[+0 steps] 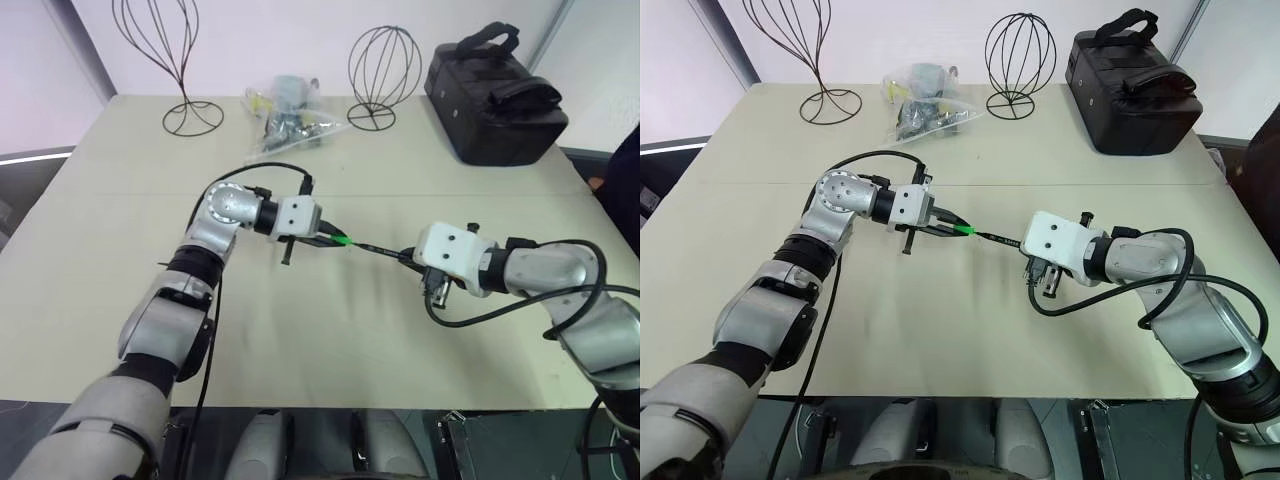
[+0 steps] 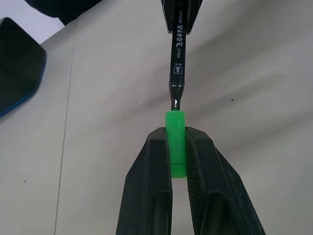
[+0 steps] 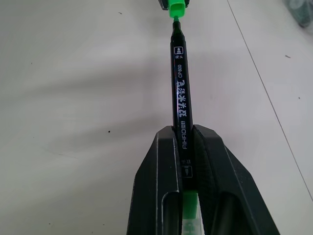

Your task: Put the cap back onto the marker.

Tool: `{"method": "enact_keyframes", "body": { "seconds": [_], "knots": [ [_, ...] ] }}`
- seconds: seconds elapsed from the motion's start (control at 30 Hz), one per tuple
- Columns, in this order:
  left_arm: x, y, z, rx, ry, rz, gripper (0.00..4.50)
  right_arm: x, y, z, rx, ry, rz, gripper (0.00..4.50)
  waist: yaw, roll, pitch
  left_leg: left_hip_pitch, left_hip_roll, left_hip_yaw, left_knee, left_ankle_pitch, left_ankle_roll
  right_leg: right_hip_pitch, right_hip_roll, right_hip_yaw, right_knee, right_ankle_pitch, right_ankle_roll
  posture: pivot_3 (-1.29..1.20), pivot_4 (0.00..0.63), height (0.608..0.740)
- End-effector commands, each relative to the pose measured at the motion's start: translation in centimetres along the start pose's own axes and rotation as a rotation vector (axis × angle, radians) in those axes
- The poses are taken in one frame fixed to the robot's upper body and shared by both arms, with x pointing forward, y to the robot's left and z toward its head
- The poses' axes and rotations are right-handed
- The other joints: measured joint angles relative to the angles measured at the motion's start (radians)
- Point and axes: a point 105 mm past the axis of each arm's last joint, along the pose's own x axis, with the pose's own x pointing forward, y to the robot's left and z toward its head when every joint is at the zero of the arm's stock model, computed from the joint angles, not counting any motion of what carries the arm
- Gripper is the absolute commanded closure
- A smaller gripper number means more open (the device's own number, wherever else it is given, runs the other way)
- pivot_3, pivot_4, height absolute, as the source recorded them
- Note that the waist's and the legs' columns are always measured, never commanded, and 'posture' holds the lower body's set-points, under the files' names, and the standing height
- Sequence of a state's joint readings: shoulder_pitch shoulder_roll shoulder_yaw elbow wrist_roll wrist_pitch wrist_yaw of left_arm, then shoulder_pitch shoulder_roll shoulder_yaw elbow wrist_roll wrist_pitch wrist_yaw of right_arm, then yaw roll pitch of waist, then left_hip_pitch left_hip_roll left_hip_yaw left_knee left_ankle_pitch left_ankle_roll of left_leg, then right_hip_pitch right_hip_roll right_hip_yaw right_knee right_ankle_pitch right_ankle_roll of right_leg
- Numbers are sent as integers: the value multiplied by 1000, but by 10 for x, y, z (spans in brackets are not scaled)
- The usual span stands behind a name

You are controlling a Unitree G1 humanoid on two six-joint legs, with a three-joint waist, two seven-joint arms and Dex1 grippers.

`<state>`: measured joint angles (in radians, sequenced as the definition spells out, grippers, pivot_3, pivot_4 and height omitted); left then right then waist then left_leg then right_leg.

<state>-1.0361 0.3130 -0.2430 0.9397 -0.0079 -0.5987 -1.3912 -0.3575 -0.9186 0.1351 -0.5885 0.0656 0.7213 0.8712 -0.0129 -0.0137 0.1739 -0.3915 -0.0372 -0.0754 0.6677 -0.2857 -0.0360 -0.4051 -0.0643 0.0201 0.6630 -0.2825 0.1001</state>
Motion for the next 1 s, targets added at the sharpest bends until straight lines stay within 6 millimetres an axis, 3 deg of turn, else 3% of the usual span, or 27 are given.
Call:
{"method": "enact_keyframes", "body": {
  "seconds": [0.03, 1.0],
  "knots": [
    [0, 7, 7, 47, 0, 8, 4500, -6, -4, 12, -37, -34, -22, 4428, 0, 0, 0, 0, 0, 0, 0, 0, 0, 0, 0, 0, 0, 0, 0, 0, 150, 740],
    [0, 5, 4, 66, 13, 2, 4500, -6, -3, 14, -27, -34, -18, 4428, 0, 0, 0, 0, 0, 0, 0, 0, 0, 0, 0, 0, 0, 0, 0, 0, 150, 740]
  ]
}}
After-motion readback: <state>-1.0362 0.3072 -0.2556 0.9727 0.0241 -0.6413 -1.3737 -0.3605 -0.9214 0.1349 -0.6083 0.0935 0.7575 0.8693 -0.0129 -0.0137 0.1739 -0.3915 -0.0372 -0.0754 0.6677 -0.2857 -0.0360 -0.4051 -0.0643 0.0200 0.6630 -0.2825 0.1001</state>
